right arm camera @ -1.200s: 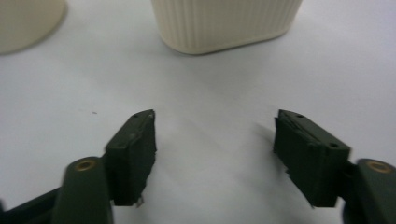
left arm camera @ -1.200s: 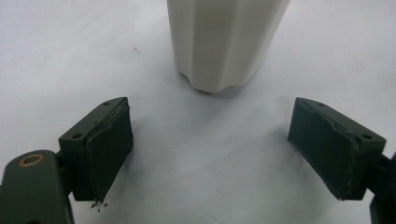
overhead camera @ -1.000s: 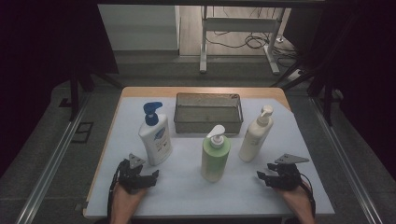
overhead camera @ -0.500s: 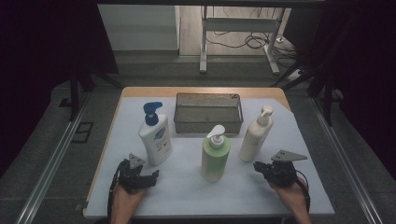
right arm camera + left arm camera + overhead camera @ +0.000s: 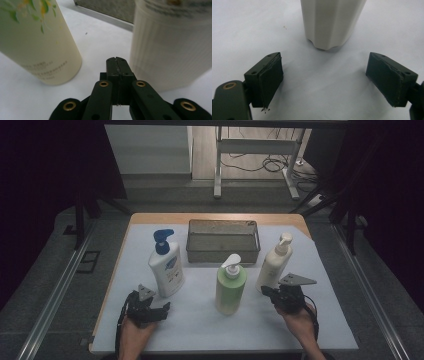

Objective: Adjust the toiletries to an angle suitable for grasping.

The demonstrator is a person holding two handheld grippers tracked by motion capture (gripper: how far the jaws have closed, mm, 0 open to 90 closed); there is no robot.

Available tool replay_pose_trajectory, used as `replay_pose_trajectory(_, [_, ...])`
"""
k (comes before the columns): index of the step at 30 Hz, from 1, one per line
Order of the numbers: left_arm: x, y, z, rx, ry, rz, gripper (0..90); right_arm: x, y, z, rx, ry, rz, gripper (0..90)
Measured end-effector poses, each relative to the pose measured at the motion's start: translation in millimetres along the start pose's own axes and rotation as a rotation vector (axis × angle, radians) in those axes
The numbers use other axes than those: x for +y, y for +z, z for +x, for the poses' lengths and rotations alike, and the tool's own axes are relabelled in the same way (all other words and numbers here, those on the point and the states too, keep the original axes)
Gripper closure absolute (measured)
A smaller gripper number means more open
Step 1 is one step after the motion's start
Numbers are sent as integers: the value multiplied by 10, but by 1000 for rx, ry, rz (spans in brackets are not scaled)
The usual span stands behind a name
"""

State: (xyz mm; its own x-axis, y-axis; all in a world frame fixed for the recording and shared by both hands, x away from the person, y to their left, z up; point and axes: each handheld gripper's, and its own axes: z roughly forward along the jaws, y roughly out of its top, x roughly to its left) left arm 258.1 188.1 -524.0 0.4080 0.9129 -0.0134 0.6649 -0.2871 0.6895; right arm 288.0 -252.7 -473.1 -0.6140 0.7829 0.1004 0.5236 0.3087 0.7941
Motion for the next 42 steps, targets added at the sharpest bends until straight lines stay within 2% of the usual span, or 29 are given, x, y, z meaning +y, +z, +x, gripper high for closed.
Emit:
replay_pose_trajectory(11, [0,0,0,0,1,0,142,96,217,130,-54,-13,-11,898])
replay_pose_trajectory(15, [0,0,-1,1,1,0,143,106,270,130,-71,-6,-9,898])
replay_pose_trajectory(20, [0,0,0,0,1,0,143,102,327,116,-122,-3,-7,898])
replay_pose_trajectory(31, [0,0,-1,0,1,-1,144,75,300,125,-177,-21,12,898])
replay_pose_trajectory(42, [0,0,0,-1,1,0,143,-2,164,-26,-195,-2,13,898])
